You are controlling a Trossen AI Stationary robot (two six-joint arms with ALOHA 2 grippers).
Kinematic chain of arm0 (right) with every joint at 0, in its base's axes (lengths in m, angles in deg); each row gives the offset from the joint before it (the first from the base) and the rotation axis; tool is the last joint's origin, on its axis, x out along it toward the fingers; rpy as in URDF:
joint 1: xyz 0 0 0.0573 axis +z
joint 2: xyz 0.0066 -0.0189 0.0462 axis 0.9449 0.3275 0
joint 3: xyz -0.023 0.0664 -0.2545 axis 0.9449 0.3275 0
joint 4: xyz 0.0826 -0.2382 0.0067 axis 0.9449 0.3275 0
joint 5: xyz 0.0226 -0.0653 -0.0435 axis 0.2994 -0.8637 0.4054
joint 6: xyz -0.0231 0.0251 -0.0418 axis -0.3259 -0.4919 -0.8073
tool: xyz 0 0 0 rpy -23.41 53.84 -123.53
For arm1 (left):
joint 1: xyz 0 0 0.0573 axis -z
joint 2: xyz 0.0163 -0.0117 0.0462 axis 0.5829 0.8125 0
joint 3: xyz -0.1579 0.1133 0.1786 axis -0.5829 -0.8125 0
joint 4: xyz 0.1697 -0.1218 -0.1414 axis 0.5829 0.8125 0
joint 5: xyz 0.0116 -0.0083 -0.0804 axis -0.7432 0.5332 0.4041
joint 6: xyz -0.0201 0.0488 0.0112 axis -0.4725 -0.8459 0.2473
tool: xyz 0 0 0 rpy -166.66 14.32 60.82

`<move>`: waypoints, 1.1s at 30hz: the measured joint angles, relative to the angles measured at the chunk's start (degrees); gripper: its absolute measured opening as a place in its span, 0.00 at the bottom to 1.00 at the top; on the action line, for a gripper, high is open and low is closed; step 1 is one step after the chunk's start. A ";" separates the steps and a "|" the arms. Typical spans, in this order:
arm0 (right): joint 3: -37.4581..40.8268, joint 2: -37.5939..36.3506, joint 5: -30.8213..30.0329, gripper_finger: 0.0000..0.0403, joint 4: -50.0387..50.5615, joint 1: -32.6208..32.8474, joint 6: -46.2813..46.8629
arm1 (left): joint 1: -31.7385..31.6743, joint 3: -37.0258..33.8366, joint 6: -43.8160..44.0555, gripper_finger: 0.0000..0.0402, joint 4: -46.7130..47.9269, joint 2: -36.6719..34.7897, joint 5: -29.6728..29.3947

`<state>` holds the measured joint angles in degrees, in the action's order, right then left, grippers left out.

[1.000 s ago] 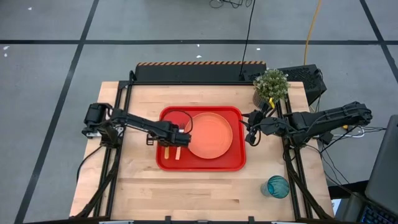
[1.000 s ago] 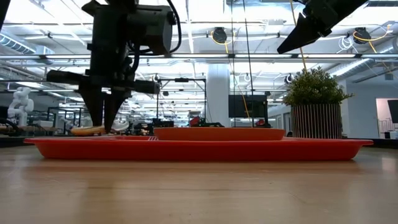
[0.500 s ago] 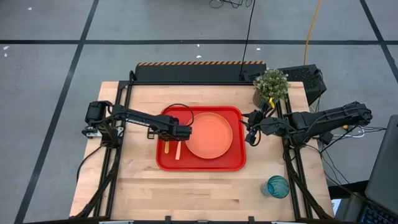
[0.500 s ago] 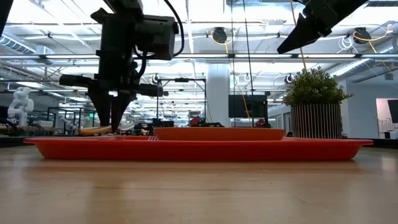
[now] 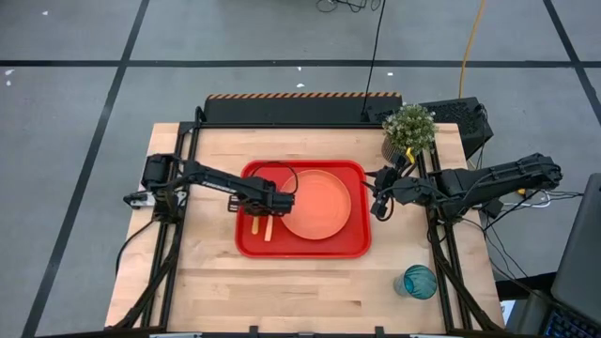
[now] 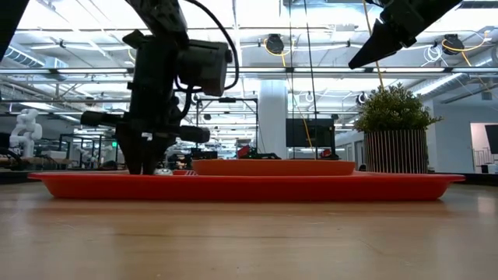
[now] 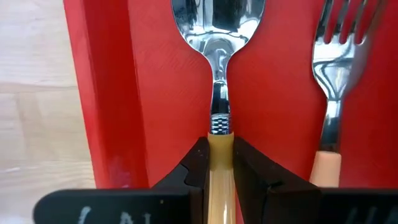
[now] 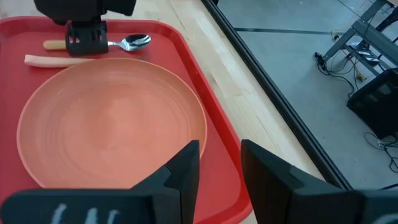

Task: Pick and place plate/cup/fork/spoon on tray
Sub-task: Put the yellow spoon on the orange serving tray

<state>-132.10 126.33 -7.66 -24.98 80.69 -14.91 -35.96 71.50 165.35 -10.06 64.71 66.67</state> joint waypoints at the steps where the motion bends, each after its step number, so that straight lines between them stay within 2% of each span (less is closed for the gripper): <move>1: -0.01 -0.01 0.00 0.27 0.07 0.00 0.00 | -0.08 0.00 0.02 0.12 0.50 0.14 0.26; 8: 0.00 -0.02 0.00 0.27 0.17 0.00 0.00 | -0.43 0.00 0.02 0.13 1.63 0.32 0.58; 15: 0.00 -0.02 0.00 0.27 0.15 0.00 0.00 | -0.32 -0.02 0.96 0.30 1.66 0.35 1.27; 19: 0.00 0.00 0.00 0.27 0.15 0.00 0.00 | 0.21 -0.04 1.00 0.35 1.42 0.11 2.38; 33: 0.00 -0.02 0.00 0.27 0.17 0.00 -0.02 | 2.04 0.01 2.13 0.37 2.73 -0.18 6.17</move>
<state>-132.10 126.31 -7.66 -24.81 80.69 -14.93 -33.92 71.51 167.48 -7.34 64.53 72.84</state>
